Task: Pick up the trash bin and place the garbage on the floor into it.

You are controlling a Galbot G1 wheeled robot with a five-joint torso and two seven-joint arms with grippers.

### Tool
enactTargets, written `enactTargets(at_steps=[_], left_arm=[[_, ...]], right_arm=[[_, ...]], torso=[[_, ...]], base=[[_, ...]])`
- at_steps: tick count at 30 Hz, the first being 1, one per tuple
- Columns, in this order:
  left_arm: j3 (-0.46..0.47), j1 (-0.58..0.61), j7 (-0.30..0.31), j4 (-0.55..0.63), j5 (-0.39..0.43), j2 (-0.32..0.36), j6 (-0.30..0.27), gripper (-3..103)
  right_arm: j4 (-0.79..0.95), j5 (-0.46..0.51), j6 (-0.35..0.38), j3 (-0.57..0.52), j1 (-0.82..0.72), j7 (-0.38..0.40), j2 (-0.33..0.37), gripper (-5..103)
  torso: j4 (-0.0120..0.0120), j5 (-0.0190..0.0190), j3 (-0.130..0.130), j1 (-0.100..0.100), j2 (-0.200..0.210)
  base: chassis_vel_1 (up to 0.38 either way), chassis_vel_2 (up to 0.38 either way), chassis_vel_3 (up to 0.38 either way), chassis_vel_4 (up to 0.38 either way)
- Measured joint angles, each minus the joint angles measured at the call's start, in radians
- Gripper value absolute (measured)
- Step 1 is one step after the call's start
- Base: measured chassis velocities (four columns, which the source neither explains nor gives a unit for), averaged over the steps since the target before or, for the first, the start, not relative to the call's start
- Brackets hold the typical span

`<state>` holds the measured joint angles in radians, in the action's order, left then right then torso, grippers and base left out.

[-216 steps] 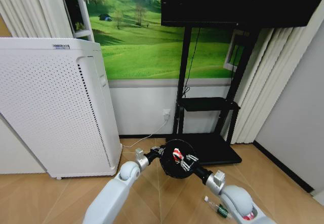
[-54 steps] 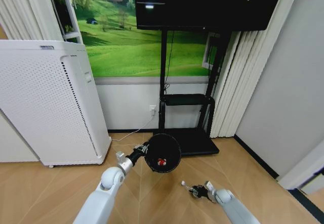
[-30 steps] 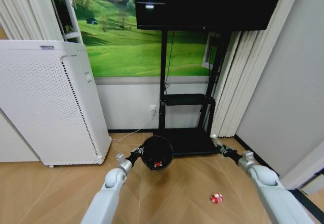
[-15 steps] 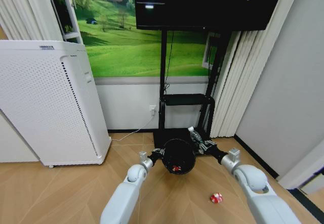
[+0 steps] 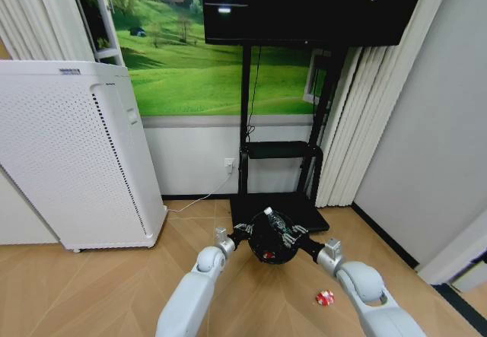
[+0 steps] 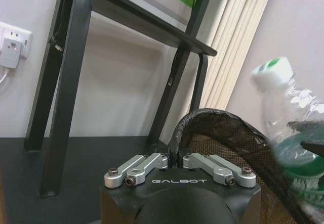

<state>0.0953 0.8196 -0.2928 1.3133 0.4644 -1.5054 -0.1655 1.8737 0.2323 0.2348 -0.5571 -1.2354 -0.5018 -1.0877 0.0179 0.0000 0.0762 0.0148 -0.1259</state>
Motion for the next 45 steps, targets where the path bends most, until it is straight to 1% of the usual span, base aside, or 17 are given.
enactTargets(at_steps=[2, 4, 5, 6, 7, 8, 9, 11, 12, 13, 15, 17, 19, 21, 23, 30, 45], left_arm=[[0.002, 0.007, -0.001, 0.008, -0.004, 0.0, 0.0, 7], [0.002, 0.012, -0.001, 0.014, -0.006, 0.0, 0.0, 7], [0.002, 0.012, -0.001, 0.014, -0.006, 0.0, 0.0, 7], [0.003, 0.015, -0.001, 0.019, -0.009, 0.0, 0.0, 7], [0.003, 0.019, 0.001, 0.025, -0.011, 0.001, 0.0, 7], [0.003, 0.019, 0.001, 0.025, -0.011, 0.001, 0.0, 7], [0.006, 0.025, 0.003, 0.037, -0.013, 0.003, 0.0, 7], [0.006, 0.025, 0.003, 0.037, -0.013, 0.003, 0.0, 7], [0.021, 0.043, 0.011, 0.066, -0.024, 0.016, 0.002, 7], [0.031, 0.05, 0.009, 0.072, -0.039, 0.021, 0.007, 7], [0.086, 0.081, 0.001, 0.085, -0.106, 0.047, 0.029, 7], [0.104, 0.093, 0.002, 0.092, -0.118, 0.056, 0.033, 7], [0.167, 0.136, 0.008, 0.135, -0.132, 0.087, 0.036, 7], [0.181, 0.146, 0.01, 0.148, -0.133, 0.095, 0.036, 7], [0.24, 0.187, 0.022, 0.196, -0.135, 0.122, 0.036, 7], [0.295, 0.247, 0.038, 0.286, -0.125, 0.154, 0.028, 7], [0.294, 0.267, 0.051, 0.332, -0.131, 0.153, 0.013, 7]], right_arm=[[0.007, 0.002, 0.007, -0.001, 0.001, 0.0, 0.003, 65], [0.016, 0.008, 0.013, -0.005, 0.001, 0.001, 0.006, 70], [0.016, 0.008, 0.013, -0.005, 0.001, 0.001, 0.006, 70], [0.021, 0.017, 0.023, -0.009, 0.001, 0.018, 0.006, 81], [0.022, 0.028, 0.035, -0.014, 0.004, 0.047, 0.002, 81], [0.022, 0.028, 0.035, -0.014, 0.004, 0.047, 0.002, 81], [0.018, 0.051, 0.048, -0.025, 0.015, 0.097, -0.008, 86], [0.018, 0.051, 0.048, -0.025, 0.015, 0.097, -0.008, 86], [-0.005, 0.102, 0.052, -0.051, 0.039, 0.199, -0.024, 96], [-0.013, 0.118, 0.053, -0.063, 0.046, 0.226, -0.024, 99], [-0.056, 0.148, 0.04, -0.102, 0.064, 0.302, -0.026, 100], [-0.077, 0.142, 0.022, -0.113, 0.067, 0.32, -0.029, 100], [-0.155, 0.097, -0.036, -0.137, 0.069, 0.368, -0.044, 100], [-0.168, 0.09, -0.045, -0.14, 0.068, 0.377, -0.048, 100], [-0.222, 0.064, -0.083, -0.144, 0.052, 0.424, -0.082, 100], [-0.3, 0.027, -0.119, -0.121, 0.046, 0.442, -0.152, 100], [-0.345, 0.049, -0.121, -0.105, 0.045, 0.371, -0.137, 100]], torso=[[0.0, -0.0001, 0.0, 0.0, 0.0], [0.0, -0.0001, 0.0, 0.0, 0.0], [0.0, -0.0001, 0.0, 0.0, 0.0], [0.0, -0.0001, 0.0, 0.0, 0.0], [0.0001, 0.0, 0.0, 0.0, 0.0], [0.0001, 0.0, 0.0, 0.0, 0.0], [0.0003, -0.0001, 0.0, 0.0, 0.0], [0.0003, -0.0001, 0.0, 0.0, 0.0], [0.0003, 0.0001, 0.0, 0.0, 0.0], [0.0003, -0.0001, 0.0, 0.0, 0.0], [0.0, -0.0004, 0.0, 0.0, 0.0], [-0.0001, -0.0001, 0.0, 0.0, 0.0], [-0.0001, -0.0004, 0.0, 0.0, 0.0], [-0.0002, -0.0002, 0.0, 0.0, 0.0], [-0.0001, -0.0002, 0.0, 0.0, 0.0], [-0.0001, -0.0001, 0.0, 0.0, 0.0], [0.0001, 0.0, 0.0, 0.0, 0.0]], base=[[0.0, 0.0, 0.0, 0.0], [0.0, 0.0, 0.0, 0.0], [0.0, 0.0, 0.0, 0.0], [0.0, 0.0, 0.0, 0.0], [0.0, 0.0, 0.0, 0.0], [0.0, 0.0, 0.0, 0.0], [0.0, 0.0, 0.0, 0.0], [0.0, 0.0, 0.0, 0.0], [0.0, 0.0, 0.0, 0.0], [0.0, 0.0, 0.0, 0.0], [0.0, 0.0, 0.0, 0.0], [0.0, 0.0, 0.0, 0.0], [0.0, 0.0, 0.0, 0.0], [0.0, 0.0, 0.0, 0.0], [0.0, 0.0, 0.0, 0.0], [0.0, 0.0, 0.0, 0.0], [-0.022, -0.021, 0.025, 0.023]])
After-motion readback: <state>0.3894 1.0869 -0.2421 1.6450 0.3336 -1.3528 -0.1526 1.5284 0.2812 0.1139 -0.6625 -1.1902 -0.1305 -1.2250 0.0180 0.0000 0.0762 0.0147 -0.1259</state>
